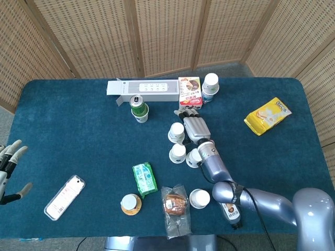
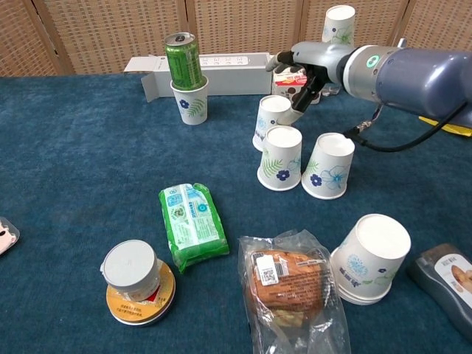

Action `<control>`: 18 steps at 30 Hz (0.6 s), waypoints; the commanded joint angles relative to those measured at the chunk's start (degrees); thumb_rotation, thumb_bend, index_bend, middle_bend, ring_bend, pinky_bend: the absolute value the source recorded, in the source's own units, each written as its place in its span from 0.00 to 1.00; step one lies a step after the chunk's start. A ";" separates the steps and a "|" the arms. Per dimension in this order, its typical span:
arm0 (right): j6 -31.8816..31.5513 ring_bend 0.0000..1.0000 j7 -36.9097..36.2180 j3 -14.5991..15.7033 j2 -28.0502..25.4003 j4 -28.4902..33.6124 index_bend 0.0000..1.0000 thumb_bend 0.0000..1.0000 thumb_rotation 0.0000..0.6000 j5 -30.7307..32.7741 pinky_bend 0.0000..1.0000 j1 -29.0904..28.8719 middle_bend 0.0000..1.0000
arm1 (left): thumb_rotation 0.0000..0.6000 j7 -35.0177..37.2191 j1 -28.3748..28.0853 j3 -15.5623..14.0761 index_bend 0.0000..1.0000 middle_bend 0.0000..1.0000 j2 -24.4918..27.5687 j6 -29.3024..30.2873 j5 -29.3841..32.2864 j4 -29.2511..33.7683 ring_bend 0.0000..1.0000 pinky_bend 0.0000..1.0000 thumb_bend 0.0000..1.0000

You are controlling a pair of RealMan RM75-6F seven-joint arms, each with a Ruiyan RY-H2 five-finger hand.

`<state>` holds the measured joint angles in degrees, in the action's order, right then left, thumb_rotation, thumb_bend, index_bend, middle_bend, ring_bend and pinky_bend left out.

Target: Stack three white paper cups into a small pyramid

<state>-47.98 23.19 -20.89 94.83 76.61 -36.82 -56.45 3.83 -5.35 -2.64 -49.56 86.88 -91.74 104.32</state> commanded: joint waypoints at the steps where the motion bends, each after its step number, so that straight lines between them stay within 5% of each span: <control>1: 0.41 0.00 0.12 0.26 1.07 -1.81 0.11 0.22 1.00 0.37 0.00 -0.94 0.00 | 1.00 0.19 0.00 0.08 0.03 0.00 0.04 -0.21 0.07 -0.06 0.00 0.00 0.32; 11: 1.43 0.01 -2.07 1.13 3.28 -6.28 0.17 0.22 1.00 -1.43 0.11 -1.85 0.13 | 1.00 0.36 -0.04 0.50 0.03 0.00 0.04 -1.23 0.57 -0.17 0.00 0.00 0.32; 18: 2.32 0.17 -3.07 1.51 4.35 -9.17 0.30 0.23 1.00 -2.12 0.27 -2.13 0.27 | 1.00 0.77 -0.11 0.57 0.03 0.00 0.19 -1.97 0.63 -0.04 0.00 0.00 0.32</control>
<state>-45.86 20.24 -19.46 99.05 67.67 -38.94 -58.50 4.59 -5.46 -2.07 -49.38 84.90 -91.11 104.27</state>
